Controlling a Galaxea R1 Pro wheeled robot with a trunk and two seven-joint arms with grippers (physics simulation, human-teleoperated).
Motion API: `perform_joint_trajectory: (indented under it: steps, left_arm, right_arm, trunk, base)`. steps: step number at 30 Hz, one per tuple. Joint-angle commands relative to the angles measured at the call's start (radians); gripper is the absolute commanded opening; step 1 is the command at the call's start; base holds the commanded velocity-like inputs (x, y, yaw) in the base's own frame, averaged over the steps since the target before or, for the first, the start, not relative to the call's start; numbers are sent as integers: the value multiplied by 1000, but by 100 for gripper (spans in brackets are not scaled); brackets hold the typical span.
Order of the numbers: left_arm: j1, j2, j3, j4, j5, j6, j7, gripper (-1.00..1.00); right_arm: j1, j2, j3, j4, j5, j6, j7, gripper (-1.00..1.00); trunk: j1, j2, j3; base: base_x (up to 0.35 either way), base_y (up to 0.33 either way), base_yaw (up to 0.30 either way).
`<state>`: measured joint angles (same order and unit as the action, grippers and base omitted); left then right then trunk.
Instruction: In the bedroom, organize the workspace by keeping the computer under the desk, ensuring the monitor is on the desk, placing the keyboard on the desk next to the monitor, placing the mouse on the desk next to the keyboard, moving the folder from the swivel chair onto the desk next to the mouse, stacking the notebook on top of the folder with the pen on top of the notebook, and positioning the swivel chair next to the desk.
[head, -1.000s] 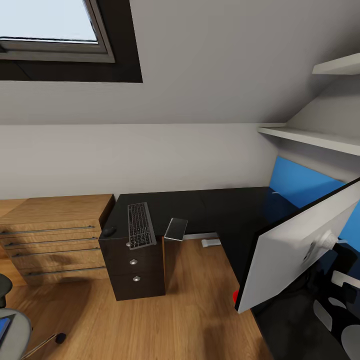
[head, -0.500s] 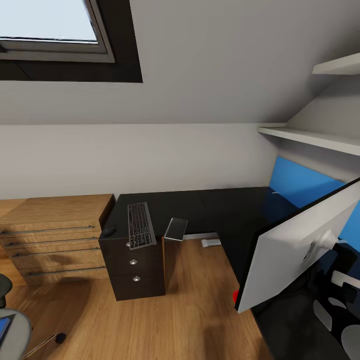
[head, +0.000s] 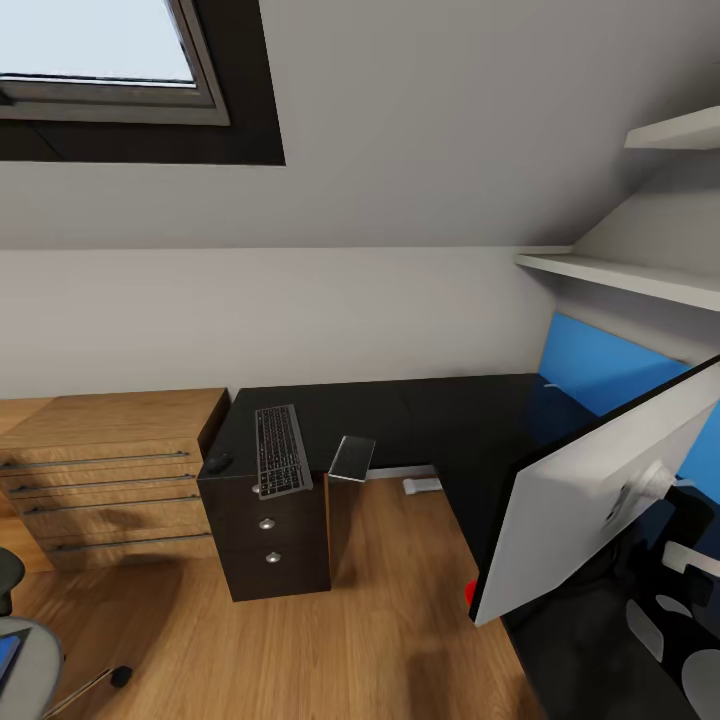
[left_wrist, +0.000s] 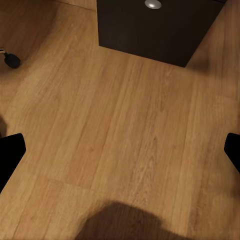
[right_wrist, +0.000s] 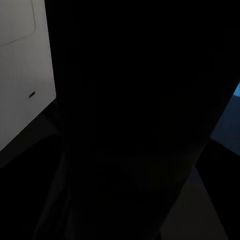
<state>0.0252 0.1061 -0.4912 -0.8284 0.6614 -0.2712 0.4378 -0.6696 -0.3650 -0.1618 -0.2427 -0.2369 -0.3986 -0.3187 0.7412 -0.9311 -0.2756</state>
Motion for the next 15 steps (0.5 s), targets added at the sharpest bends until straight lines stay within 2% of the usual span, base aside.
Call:
perform_joint_trajectory:
  steps: [1, 9, 15]
  left_arm:
    - [-1, 1, -6, -1, 11, -6, 5, 100]
    - [-1, 1, -7, -1, 10, -6, 6, 100]
    - [-1, 1, -7, -1, 10, -6, 4, 100]
  right_arm:
    - [-1, 0, 6, 0, -7, -3, 1, -100]
    - [-1, 0, 7, 0, -6, -3, 1, -100]
    - [-1, 1, 7, 0, -6, -3, 1, -100]
  trunk:
    - [0, -1, -1]
    - [0, -1, -1]
    - [0, -1, -1]
  base:
    - [0, 0, 0]
    - [-15, 0, 0]
    - [-247, 0, 0]
